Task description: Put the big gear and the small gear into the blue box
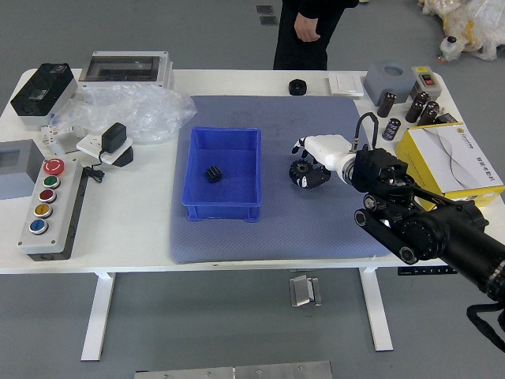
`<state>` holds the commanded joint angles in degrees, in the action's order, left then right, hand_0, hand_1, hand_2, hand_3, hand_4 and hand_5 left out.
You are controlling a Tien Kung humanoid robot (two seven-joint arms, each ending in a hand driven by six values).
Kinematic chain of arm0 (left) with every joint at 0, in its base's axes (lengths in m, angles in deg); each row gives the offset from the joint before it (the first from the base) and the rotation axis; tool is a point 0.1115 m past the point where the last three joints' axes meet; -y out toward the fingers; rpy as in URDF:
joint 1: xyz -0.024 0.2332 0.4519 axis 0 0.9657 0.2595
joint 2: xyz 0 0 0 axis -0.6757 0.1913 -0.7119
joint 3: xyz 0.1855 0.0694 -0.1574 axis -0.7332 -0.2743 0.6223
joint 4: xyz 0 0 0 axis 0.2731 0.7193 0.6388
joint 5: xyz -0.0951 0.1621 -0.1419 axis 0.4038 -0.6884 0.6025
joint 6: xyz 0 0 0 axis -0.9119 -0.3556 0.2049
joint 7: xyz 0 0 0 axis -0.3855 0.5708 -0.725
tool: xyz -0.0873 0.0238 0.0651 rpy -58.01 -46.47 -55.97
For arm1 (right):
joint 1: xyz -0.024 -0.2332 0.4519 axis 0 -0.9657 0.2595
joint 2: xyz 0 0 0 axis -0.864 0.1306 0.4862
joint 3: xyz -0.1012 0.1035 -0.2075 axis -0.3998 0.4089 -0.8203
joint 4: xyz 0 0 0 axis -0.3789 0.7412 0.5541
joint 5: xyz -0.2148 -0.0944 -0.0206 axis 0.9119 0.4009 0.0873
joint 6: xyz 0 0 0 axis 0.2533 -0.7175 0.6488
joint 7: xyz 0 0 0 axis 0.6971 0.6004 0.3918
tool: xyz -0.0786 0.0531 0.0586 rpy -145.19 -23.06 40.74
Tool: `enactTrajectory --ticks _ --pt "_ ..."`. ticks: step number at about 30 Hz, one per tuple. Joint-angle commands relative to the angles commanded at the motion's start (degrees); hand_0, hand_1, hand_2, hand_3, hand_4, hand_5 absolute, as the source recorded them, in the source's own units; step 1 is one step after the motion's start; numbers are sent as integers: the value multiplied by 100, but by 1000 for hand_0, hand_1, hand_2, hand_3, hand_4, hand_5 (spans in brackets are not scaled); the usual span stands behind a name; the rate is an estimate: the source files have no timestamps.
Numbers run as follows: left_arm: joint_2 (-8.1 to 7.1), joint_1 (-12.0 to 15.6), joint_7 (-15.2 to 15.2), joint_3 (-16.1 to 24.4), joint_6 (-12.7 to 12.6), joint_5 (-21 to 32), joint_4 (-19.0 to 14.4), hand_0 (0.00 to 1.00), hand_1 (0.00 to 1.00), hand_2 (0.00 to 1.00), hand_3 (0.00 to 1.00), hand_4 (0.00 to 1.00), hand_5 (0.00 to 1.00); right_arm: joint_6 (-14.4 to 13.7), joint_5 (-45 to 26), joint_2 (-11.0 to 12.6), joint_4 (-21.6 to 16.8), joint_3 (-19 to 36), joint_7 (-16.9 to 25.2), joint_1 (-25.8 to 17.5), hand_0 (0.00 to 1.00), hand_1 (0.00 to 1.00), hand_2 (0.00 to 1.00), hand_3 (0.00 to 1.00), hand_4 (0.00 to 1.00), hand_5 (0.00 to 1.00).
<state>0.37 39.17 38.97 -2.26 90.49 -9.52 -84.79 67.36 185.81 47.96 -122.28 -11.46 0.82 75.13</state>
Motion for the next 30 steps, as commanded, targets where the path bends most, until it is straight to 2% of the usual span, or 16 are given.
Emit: enactTrajectory --ticks 19,20,30 --pt "16 -11 0 -7 -4 3 0 848 815 793 821 663 308 -78 -26 -110 275 -100 56 66 618 573 708 800 778 290" --pt "18 -13 0 -7 -4 2 0 848 815 794 821 662 308 -95 -32 -115 286 -109 56 66 613 575 688 770 766 287" --pt "23 -15 -2 -14 -7 7 0 848 815 794 821 662 308 -177 -59 -143 350 -200 55 63 609 571 674 748 762 295"
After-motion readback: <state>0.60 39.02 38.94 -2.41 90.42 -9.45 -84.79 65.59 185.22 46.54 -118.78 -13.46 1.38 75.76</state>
